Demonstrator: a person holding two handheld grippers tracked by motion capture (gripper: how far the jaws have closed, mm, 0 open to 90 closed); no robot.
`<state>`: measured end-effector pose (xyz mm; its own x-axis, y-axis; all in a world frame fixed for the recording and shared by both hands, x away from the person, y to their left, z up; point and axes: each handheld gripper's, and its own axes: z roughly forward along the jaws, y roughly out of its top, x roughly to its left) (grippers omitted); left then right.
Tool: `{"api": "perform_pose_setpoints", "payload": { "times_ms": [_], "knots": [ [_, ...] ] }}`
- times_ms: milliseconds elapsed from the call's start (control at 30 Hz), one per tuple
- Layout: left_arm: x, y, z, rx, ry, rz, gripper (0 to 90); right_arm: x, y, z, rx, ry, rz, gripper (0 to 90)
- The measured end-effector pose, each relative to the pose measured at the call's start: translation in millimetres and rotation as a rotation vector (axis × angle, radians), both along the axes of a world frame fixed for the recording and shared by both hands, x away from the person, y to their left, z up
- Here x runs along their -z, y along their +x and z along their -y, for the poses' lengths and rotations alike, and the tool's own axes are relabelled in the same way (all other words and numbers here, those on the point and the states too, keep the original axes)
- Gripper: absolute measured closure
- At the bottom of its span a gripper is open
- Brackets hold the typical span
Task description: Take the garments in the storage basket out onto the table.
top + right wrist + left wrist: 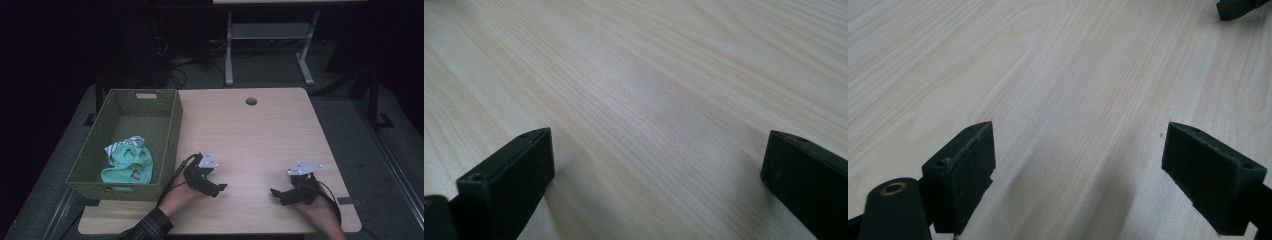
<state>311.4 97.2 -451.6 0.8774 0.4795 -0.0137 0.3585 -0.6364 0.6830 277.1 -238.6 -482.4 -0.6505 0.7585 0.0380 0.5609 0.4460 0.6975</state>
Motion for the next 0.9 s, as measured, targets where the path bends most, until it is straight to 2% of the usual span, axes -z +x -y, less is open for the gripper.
{"api": "perform_pose_setpoints", "payload": {
  "times_ms": [600,900],
  "knots": [
    [-9.8,1.4,-1.1,-0.006,-0.011,0.002,13.3,0.0,0.0,0.0,-0.001,0.000,0.001,0.3],
    [-22.4,3.9,-4.6,-0.015,-0.026,0.009,13.3,0.0,0.0,0.1,-0.001,0.000,0.001,0.3]
  ]
}}
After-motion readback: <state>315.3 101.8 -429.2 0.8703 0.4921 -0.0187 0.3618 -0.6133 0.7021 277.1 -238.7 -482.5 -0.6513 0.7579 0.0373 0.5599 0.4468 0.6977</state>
